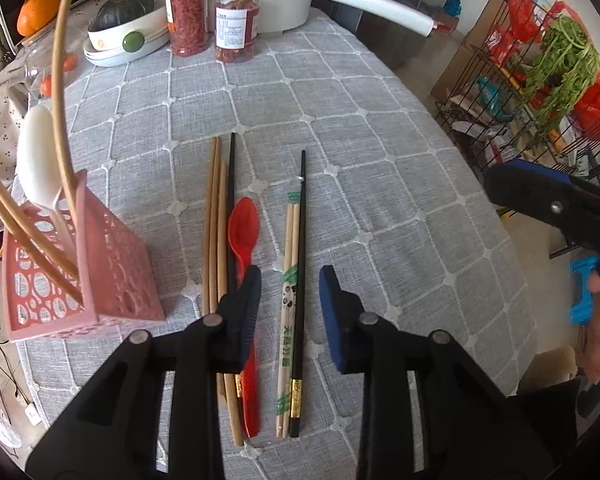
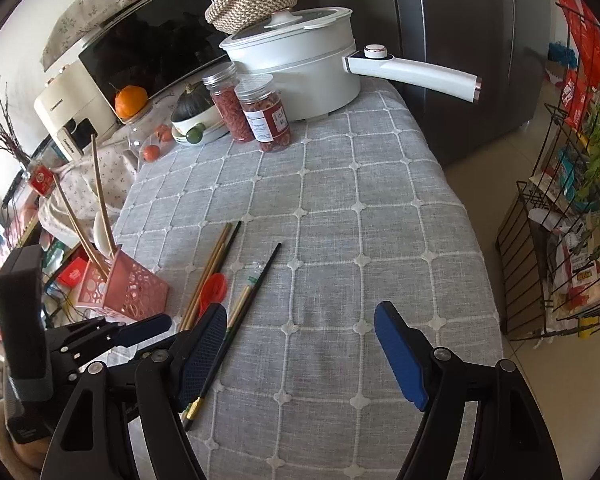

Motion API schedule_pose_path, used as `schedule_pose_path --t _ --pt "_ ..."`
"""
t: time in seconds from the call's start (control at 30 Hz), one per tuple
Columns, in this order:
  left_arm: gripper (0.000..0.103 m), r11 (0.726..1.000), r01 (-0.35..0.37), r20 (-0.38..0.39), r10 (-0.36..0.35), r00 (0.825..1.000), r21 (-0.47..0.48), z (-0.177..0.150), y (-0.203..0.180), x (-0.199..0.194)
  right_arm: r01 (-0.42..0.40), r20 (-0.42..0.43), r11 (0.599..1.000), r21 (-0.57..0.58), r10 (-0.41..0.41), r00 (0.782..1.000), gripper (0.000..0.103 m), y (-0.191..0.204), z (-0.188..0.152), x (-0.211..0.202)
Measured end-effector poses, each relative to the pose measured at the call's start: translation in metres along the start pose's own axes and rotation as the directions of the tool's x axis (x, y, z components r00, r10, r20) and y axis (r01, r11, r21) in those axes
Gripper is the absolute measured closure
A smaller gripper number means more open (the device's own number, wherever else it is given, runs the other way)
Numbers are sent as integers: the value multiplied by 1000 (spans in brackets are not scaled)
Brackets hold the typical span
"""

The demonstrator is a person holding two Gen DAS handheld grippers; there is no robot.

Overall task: Organize utensils
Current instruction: 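Lower the left tool onto the red plastic spoon and grasp it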

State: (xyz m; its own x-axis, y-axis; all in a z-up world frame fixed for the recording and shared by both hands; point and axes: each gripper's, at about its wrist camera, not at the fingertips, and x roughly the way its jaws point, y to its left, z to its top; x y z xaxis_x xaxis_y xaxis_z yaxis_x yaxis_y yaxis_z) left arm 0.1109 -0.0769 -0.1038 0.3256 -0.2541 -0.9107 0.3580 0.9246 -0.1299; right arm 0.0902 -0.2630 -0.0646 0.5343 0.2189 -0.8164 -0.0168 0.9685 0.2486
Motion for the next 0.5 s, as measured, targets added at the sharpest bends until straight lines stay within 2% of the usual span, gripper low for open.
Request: schedule_pose_path --t 0.2,0.5 --pt "81 998 -63 -52 62 997 -30 5 8 26 -3 -12 1000 18 3 1000 26 -9 -2 0" --pt "90 994 -101 -87 97 991 -40 7 13 45 -11 -25 998 56 13 1000 26 -20 -2 0"
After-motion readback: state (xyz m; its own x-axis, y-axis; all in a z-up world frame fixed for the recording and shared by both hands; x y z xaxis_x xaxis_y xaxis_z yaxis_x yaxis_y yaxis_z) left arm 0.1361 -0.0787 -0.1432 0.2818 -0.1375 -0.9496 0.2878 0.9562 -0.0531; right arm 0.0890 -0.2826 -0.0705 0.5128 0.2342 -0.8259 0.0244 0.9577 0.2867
